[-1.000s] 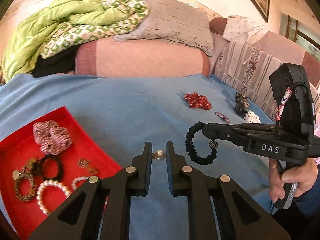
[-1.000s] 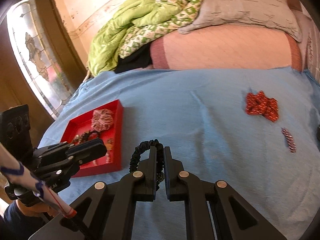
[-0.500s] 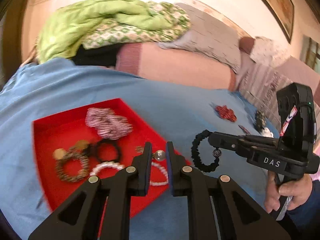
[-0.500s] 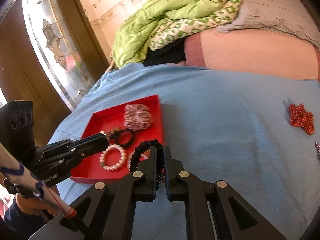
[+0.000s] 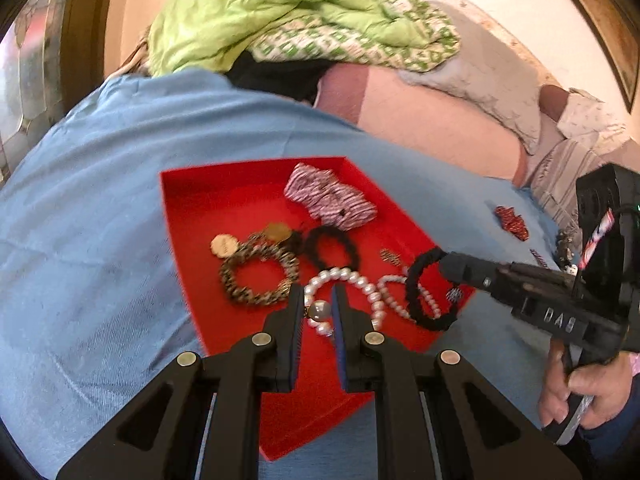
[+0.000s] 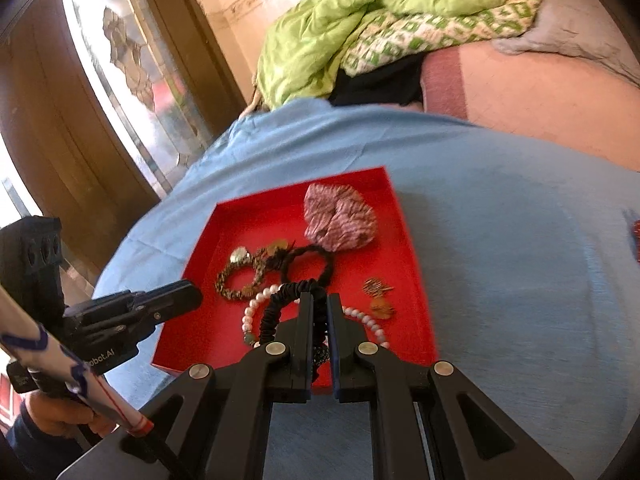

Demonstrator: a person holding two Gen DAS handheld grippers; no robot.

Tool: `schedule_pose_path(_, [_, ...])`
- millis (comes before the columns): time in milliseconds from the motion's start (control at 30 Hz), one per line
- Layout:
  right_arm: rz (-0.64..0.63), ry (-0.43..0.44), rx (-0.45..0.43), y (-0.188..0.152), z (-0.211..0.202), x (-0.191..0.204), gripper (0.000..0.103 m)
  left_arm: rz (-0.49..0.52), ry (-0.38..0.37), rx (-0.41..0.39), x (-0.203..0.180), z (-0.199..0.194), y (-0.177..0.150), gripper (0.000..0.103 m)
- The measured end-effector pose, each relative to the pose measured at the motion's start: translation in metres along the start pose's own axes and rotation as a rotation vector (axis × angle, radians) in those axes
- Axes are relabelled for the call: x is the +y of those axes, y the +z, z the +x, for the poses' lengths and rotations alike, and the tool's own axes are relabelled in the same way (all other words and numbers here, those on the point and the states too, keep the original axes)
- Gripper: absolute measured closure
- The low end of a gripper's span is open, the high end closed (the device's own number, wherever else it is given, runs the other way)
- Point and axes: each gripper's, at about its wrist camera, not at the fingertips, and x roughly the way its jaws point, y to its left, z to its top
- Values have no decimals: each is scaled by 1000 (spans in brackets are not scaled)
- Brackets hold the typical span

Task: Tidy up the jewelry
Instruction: 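Carry the pearl earring with the left tool while the right carries the black bracelet to the tray, then open the right tool to drop the black bracelet while the left releases the pearl earring in the tray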

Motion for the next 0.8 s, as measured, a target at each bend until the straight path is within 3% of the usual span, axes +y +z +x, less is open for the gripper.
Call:
schedule_pose_path(300, [-35,1,49,-12,30,5,96,34,50,59,-3,19,-6,90])
schedule_pose_path(800, [-68,-25,89,-19,40,4,95,92,102,95,-13,31,-10,90])
